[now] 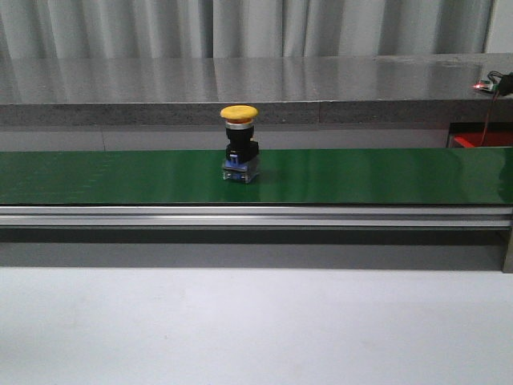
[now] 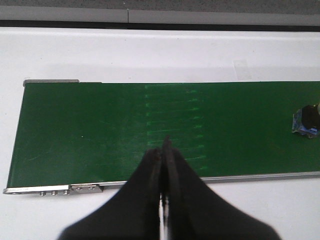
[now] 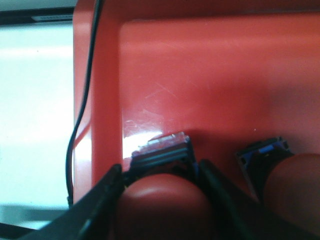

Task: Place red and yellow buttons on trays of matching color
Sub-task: 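Lift the red button into the red tray and open the right gripper, then lower the right gripper onto the yellow button on the belt and grasp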

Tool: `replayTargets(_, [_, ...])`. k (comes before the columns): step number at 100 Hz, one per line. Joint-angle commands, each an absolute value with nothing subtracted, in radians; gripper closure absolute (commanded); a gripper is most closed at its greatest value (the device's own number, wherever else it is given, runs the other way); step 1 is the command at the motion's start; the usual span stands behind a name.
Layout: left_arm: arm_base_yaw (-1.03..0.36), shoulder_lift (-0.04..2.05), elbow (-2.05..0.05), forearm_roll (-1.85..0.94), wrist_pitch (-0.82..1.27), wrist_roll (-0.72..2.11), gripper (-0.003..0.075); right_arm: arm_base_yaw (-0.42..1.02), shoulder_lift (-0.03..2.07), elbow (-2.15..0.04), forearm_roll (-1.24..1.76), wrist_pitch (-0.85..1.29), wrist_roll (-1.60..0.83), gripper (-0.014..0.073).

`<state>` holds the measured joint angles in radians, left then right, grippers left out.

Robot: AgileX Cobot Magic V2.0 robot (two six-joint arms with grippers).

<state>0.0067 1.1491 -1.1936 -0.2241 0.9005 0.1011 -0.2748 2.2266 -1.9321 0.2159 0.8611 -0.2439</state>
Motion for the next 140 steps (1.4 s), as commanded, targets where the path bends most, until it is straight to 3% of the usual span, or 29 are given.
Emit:
replayTargets(1, [-0.001,1.125,-1.218,-0.244,0.843,0.098,0.0739,-0.276,2.158,-1.966,0.221,0.817,-0.251,0.0169])
replayTargets(55, [-0.001,1.125,-1.218,-0.244,0.843,0.098,0.0740,-0.276,2.060,-1.966,0.223,0.891,-0.251,0.0169])
replayTargets(140, [-0.001,1.125,-1.218,-0.240,0.849,0.098,0.0739,-0.217,1.848,-1.948,0.419,1.334,-0.253,0.0169])
